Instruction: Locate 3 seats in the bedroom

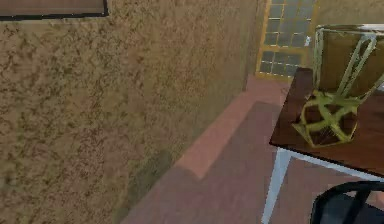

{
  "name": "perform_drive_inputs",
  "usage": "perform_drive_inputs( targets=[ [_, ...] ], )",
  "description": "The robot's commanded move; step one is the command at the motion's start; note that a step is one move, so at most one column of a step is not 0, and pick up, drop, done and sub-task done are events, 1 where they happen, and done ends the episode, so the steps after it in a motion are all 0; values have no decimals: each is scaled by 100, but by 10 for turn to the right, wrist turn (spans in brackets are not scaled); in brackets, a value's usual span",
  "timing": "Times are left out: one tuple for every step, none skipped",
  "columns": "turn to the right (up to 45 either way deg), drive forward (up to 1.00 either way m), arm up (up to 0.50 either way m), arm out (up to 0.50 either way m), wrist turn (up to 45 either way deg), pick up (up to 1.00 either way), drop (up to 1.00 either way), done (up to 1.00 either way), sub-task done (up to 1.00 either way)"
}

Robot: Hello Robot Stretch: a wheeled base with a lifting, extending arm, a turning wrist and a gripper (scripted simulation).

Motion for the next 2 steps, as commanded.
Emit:
perform_drive_inputs(
  targets=[
    [450, 0, 0, 0, 0, 0, 0, 0, 0],
    [0, 0, 0, 0, 0, 0, 0, 0, 100]
  ],
)
